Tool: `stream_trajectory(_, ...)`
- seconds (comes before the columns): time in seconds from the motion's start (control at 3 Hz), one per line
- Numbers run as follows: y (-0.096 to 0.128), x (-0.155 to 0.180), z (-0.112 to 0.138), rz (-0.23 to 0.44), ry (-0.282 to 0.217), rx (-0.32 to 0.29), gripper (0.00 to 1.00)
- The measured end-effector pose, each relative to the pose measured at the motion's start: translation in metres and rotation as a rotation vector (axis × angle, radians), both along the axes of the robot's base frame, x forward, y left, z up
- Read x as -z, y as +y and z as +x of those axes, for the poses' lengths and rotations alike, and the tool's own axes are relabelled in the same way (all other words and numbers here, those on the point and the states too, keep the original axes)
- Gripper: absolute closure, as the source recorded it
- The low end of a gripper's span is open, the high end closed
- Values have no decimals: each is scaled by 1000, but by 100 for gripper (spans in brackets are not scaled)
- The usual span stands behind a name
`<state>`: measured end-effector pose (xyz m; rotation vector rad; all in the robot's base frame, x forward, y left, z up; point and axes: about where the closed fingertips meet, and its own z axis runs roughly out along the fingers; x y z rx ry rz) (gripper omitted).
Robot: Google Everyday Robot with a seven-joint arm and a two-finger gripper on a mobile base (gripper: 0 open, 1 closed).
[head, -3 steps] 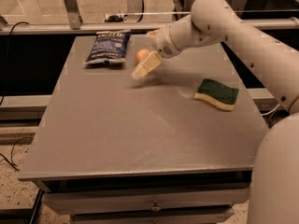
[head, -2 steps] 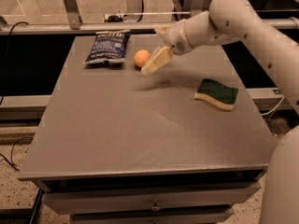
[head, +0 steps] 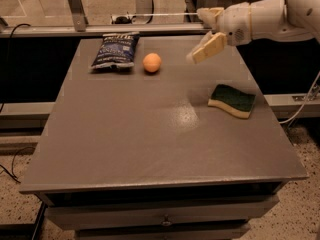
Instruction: Move orange near blue chip bag
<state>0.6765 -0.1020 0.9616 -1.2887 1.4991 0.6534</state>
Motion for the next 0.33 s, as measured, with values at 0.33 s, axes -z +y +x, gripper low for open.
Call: stream_trajectory(0.33, -8, -8, -4, 12, -8, 2, 0)
